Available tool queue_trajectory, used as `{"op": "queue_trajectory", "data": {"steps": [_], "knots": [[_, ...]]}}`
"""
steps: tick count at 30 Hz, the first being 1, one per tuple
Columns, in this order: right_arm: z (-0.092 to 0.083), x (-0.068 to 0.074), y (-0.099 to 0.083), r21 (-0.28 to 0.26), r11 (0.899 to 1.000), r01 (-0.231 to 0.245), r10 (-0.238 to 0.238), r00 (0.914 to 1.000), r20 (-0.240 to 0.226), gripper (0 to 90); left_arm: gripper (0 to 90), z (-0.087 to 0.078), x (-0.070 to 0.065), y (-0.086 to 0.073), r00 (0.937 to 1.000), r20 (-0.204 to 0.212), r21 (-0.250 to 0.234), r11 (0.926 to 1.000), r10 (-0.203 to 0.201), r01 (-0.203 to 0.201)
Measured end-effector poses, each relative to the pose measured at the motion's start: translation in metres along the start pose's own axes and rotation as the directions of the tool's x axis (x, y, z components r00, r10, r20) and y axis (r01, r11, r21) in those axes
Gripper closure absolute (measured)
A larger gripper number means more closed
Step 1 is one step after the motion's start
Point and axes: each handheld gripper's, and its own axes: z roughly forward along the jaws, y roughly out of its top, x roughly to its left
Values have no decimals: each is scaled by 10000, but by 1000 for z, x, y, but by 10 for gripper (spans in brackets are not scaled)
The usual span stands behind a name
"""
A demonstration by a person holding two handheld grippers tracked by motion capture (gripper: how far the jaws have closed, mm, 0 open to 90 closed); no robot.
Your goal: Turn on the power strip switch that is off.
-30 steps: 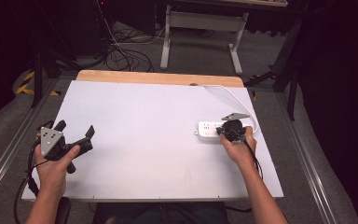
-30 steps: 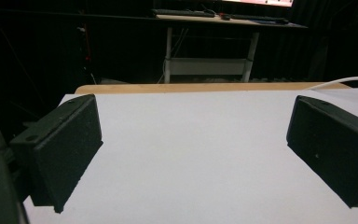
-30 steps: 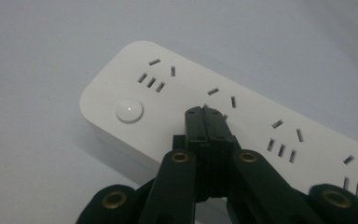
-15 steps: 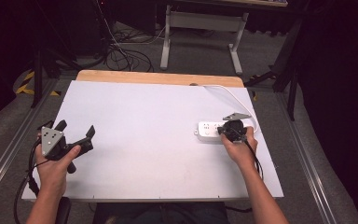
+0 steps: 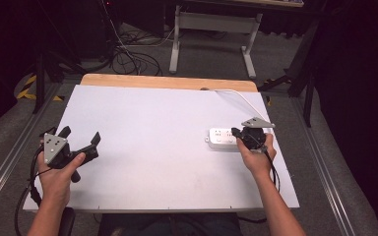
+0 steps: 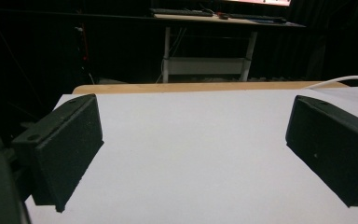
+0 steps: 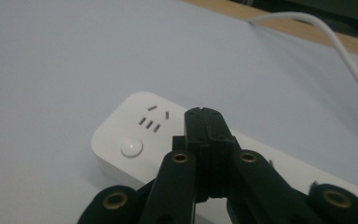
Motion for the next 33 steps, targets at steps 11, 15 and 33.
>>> {"op": "queue_trajectory", "data": {"steps": [11, 15, 33], "knots": [[-35, -5, -1, -2115, 9763, -450, 391, 9987, -320, 900, 42, 0, 0, 0, 10000, -5, -22, 10000, -35, 35], [-57, -8, -6, -3040, 9510, -568, 454, 9980, -444, 900, 43, 0, 0, 0, 10000, -13, -33, 10000, -42, 42], [-93, -8, -28, -5327, 8420, -858, 825, 9961, -300, 900, 43, 2, -1, 1, 10000, 27, -78, 10000, -47, 47]]}}
